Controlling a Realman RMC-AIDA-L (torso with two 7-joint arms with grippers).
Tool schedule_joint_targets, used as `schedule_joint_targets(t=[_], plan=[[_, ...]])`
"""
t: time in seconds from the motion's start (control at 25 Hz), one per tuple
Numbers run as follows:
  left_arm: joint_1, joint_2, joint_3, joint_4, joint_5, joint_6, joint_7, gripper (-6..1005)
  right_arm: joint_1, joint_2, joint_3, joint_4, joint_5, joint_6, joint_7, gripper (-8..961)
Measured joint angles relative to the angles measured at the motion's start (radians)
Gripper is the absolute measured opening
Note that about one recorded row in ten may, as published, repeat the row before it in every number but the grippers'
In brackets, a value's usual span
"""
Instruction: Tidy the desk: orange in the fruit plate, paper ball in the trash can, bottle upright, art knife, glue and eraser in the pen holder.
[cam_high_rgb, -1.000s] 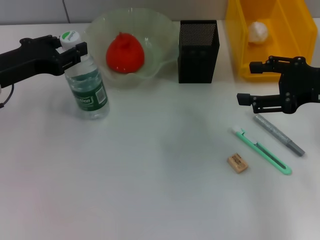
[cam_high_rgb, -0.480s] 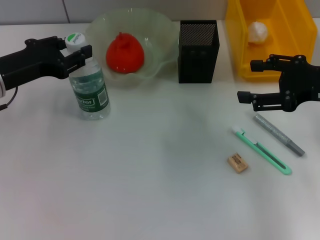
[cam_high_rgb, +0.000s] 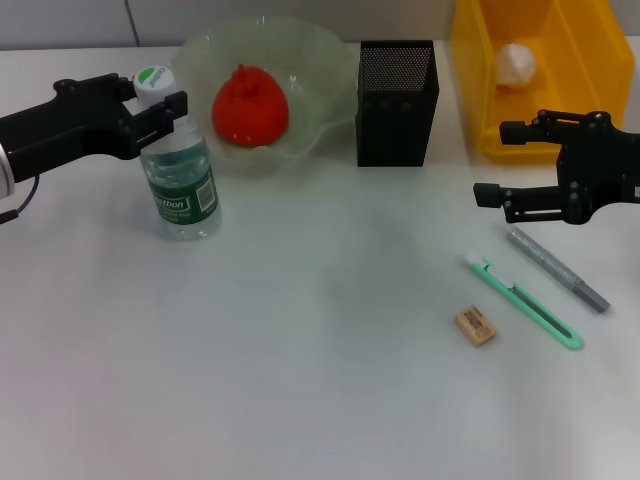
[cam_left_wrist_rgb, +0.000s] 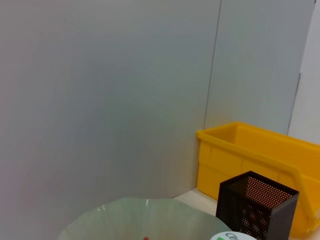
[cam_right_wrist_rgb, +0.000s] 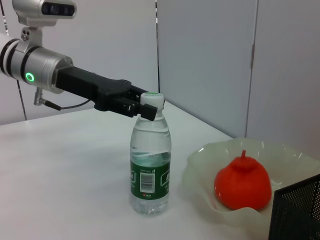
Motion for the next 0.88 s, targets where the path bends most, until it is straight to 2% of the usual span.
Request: schedule_joint_targets(t=[0.28, 0.72, 0.8, 0.88], plan=[[0.012, 0.003, -0.004, -0.007, -0.037, -0.001, 0.015, 445, 0.000, 0.000, 0.000, 0.000, 0.000, 0.000, 0.000, 842], [0.038, 0.002, -0.030, 0.012, -0.050, 0.066, 0.035, 656, 0.007, -0.002, 0.000, -0.003, 0.000, 0.001, 0.000, 842], [0.051, 0.002, -0.058, 0.016, -0.070, 0.108, 0.052, 805, 0.009, -0.002, -0.001, -0.005, 0.000, -0.001, 0.005, 842], [0.059, 0.002, -0.077, 0.016, -0.086, 0.135, 0.067, 804, 0.011, -0.002, -0.009, -0.010, -0.001, -0.004, 0.013, 843]])
